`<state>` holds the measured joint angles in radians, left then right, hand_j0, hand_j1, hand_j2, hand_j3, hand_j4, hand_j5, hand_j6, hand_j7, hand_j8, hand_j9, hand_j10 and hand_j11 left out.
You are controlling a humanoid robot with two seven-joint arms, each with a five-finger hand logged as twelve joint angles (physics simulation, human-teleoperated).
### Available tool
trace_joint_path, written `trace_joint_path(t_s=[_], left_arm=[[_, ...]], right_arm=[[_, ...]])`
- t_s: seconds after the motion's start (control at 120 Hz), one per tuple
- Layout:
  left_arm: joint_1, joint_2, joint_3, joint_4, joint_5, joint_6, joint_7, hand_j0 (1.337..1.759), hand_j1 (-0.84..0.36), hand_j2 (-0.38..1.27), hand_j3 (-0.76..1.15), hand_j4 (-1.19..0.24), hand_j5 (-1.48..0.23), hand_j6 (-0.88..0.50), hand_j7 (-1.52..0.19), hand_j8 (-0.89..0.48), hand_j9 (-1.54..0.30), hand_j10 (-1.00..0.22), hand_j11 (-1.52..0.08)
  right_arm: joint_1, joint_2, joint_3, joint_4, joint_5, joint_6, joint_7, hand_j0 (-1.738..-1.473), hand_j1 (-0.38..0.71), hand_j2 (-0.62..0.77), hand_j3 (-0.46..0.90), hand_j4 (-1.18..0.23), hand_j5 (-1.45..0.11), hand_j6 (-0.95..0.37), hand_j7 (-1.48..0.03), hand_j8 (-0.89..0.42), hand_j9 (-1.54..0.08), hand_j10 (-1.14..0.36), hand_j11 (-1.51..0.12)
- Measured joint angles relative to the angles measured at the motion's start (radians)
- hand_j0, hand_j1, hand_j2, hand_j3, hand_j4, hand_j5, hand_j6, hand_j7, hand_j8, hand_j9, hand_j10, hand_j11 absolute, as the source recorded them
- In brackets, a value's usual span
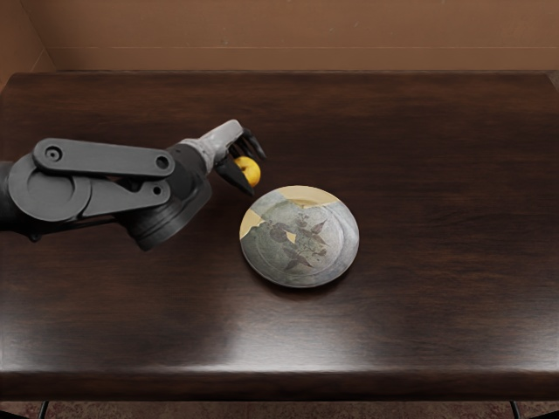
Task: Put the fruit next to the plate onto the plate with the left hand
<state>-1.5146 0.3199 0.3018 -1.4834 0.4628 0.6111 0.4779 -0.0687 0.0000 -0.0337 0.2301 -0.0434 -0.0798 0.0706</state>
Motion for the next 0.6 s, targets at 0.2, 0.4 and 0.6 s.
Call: trace_joint_path(t_s=[0.2,0.4,0.6], left_arm=[[-0.016,-0.037,-0.008,-0.013,0.001,0.000,0.013,1.656,-0.27,0.26,0.00,-0.61,-0.83,-0.51,-0.81,-0.45,-0.81,-0.62,-0.81],[-0.022,-0.074,-0.019,-0.025,0.002,0.001,0.023,1.656,-0.27,0.22,0.00,-0.62,-0.82,-0.49,-0.81,-0.43,-0.81,-0.62,-0.81],[-0.023,-0.121,-0.022,-0.030,0.003,0.000,0.024,1.656,-0.28,0.22,0.00,-0.61,-0.83,-0.47,-0.82,-0.41,-0.81,-0.61,-0.81]], right_arm=[[0.000,0.000,0.000,0.000,0.000,0.000,0.000,-1.658,-0.33,0.00,0.00,-0.02,-0.03,-0.02,-0.03,-0.02,-0.03,-0.02,-0.03],[0.000,0.000,0.000,0.000,0.000,0.000,0.000,-1.658,-0.33,0.00,0.00,-0.02,-0.03,-0.02,-0.03,-0.02,-0.03,-0.02,-0.03],[0.000,0.000,0.000,0.000,0.000,0.000,0.000,-1.658,-0.33,0.00,0.00,-0.02,-0.03,-0.02,-0.03,-0.02,-0.03,-0.02,-0.03]])
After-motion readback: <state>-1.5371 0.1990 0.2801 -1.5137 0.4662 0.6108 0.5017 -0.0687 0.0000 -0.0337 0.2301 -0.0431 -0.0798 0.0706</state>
